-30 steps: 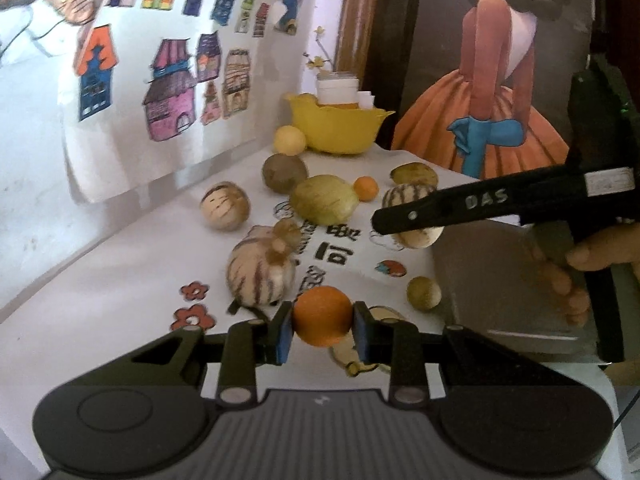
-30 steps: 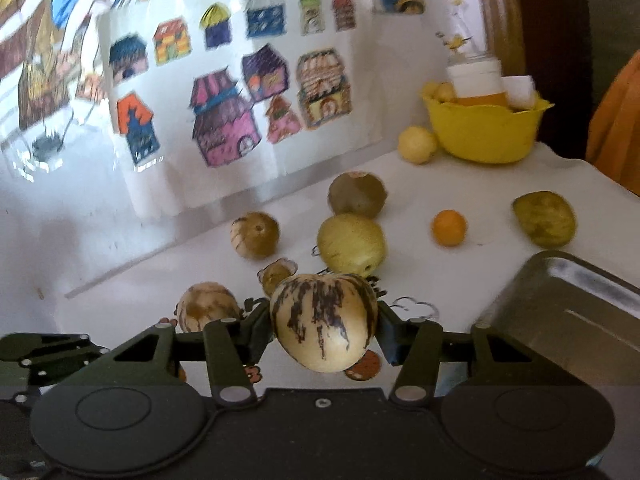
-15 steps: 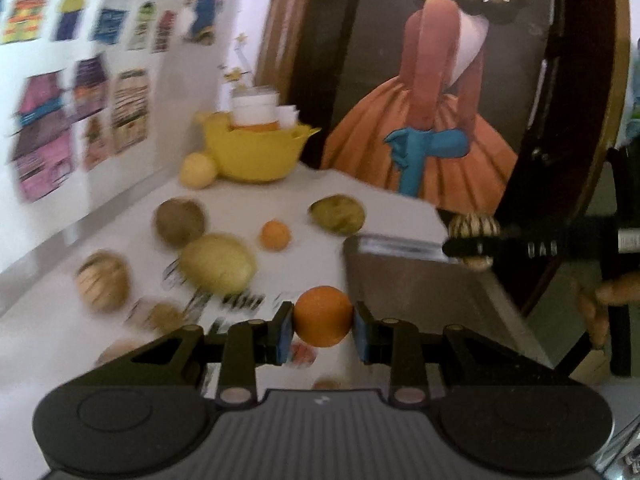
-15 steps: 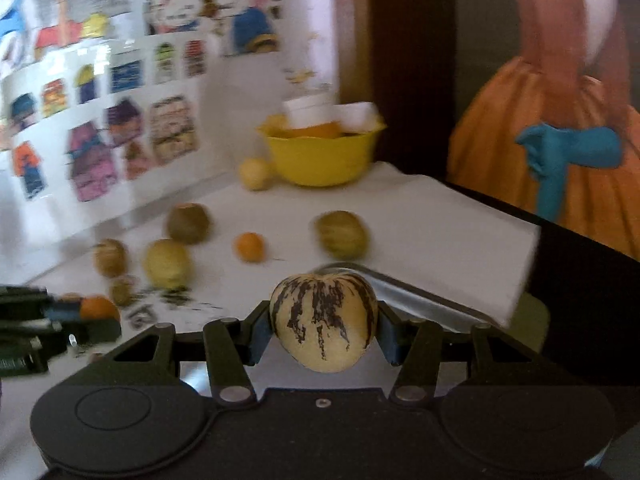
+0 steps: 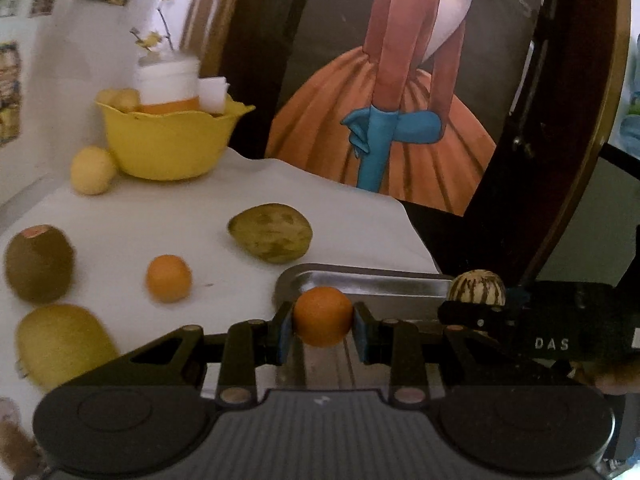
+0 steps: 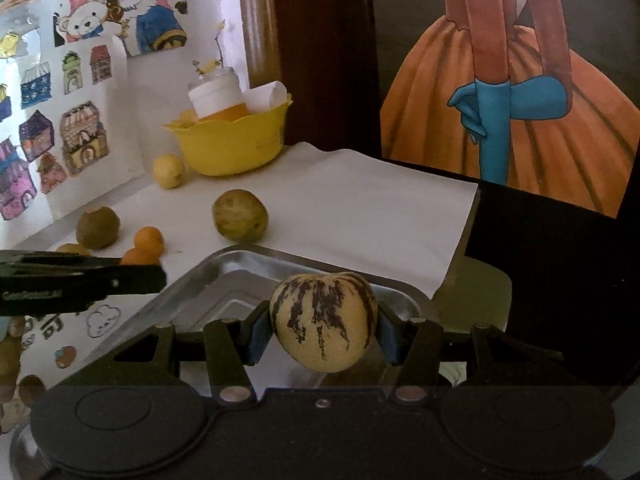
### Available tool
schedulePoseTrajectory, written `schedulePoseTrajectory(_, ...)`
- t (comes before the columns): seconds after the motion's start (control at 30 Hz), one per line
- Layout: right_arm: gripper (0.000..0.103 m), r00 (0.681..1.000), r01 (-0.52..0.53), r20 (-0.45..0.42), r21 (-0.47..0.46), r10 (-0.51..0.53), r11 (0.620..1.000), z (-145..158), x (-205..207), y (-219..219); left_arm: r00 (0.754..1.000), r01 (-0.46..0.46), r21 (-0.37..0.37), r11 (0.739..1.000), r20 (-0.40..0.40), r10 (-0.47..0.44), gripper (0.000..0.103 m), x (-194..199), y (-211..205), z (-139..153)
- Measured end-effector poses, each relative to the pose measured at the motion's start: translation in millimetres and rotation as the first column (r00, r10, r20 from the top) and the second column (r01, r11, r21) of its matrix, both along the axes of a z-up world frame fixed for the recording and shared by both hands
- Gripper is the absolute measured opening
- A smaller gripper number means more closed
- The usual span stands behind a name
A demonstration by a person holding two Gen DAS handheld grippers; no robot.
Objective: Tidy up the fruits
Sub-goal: 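Carry the orange in the left tool over the metal tray while the right tool carries the melon there, then lower and open the left tool on the tray while the right tool releases the melon there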
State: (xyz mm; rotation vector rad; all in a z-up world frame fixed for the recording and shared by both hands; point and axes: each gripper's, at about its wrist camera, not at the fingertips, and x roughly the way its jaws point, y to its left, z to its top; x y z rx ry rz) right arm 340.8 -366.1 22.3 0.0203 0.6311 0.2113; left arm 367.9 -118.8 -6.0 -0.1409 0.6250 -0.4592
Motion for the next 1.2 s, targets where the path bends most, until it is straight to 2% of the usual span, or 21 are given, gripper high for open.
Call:
schedulePoseTrajectory(0.3, 0.055, 1.000, 0.008, 0.031, -0.107, -0.005, 0.994, -12, 10, 4, 0.999, 0.027, -0.025, 0.999, -0.030, -0.028, 0.034, 28, -10, -10)
schedulePoseTrajectory(0.67, 0.056, 0.999, 0.000, 0.049, -0.151, 0.008, 0.989, -17, 13, 11, 0.996, 0.041, 0.038, 0.998, -0.076, -0.038, 0.034, 38, -23, -15)
schedulePoseTrajectory(1.0, 0.058, 0.999, 0.001, 0.053, -0.154, 0.008, 0.988, -17, 10, 11, 0.993, 0.030, -0.013, 0.999, -0.116, -0.031, 0.036, 42, -16, -15)
schedulePoseTrajectory(1.13, 0.064, 0.999, -0.001, 0.050, -0.151, 0.008, 0.989, -16, 6, 12, 0.993, 0.018, -0.022, 1.000, -0.116, -0.020, 0.042, 39, -13, -11)
schedulePoseTrajectory(1.2, 0.066, 0.998, 0.002, 0.055, -0.152, 0.006, 0.988, -14, 2, 12, 0.994, 0.006, -0.024, 1.000, -0.106, -0.009, 0.057, 35, -11, -6)
